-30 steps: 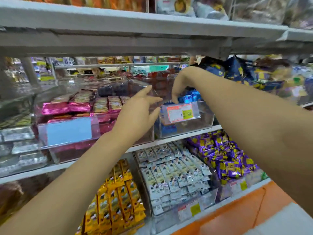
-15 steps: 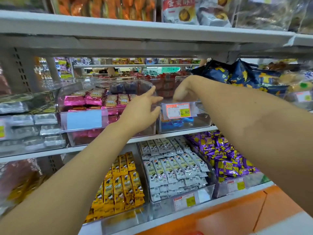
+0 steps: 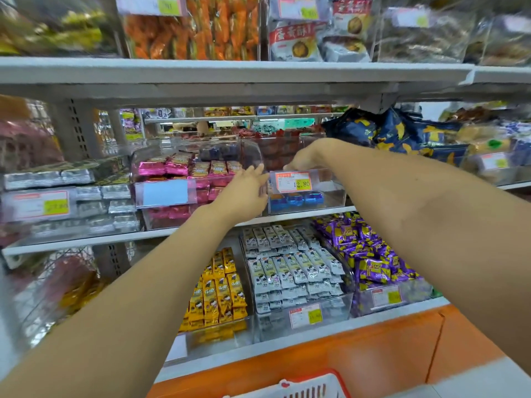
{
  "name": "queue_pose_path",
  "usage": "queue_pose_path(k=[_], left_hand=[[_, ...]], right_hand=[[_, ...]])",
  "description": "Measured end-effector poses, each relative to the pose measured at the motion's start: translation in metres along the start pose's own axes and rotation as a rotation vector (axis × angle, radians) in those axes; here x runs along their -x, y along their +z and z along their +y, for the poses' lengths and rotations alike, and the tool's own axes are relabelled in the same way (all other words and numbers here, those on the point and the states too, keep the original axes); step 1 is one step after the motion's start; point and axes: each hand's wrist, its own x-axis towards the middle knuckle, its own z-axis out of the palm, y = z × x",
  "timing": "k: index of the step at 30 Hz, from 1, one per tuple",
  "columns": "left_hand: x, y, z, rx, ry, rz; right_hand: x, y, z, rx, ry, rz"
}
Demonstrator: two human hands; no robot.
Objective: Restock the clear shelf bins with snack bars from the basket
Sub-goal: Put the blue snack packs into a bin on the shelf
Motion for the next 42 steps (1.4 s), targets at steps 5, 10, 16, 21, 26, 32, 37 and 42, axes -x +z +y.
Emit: queue_pose_path(k=[5, 10, 16, 21, 26, 32, 37, 42], left_hand=[[0.008, 0.003, 0.006, 0.174, -0.012, 0.077], [0.061, 0.025, 0.029, 0.418, -0.010, 0.342], [0.139, 0.110, 0.013, 0.411, -0.061, 0.083], [0.219, 0.204, -0.030, 0.476, -0.262, -0.217], [0.293, 0.273, -0.072, 0.358, -0.377, -0.383], [0.344, 0.314, -0.101, 0.275, -0.322, -0.422], [0.366, 0.340, -0.116, 0.195, -0.257, -0.449], [0.371, 0.353, -0.122, 0.101, -0.171, -0.419]], right_hand=[[0.004, 0.001, -0.001, 0.096, -0.060, 0.198], [0.039, 0.022, 0.012, 0.048, -0.129, 0.700], [0.114, 0.155, 0.033, 0.182, -0.254, 0.245], [0.129, 0.291, 0.076, 0.187, -0.280, -0.269], [0.121, 0.403, 0.118, 0.231, -0.341, -0.374], [0.131, 0.510, 0.146, 0.094, -0.109, -0.595], [0.141, 0.576, 0.159, -0.042, 0.149, -0.764], [0.156, 0.640, 0.167, -0.248, 0.481, -0.682]])
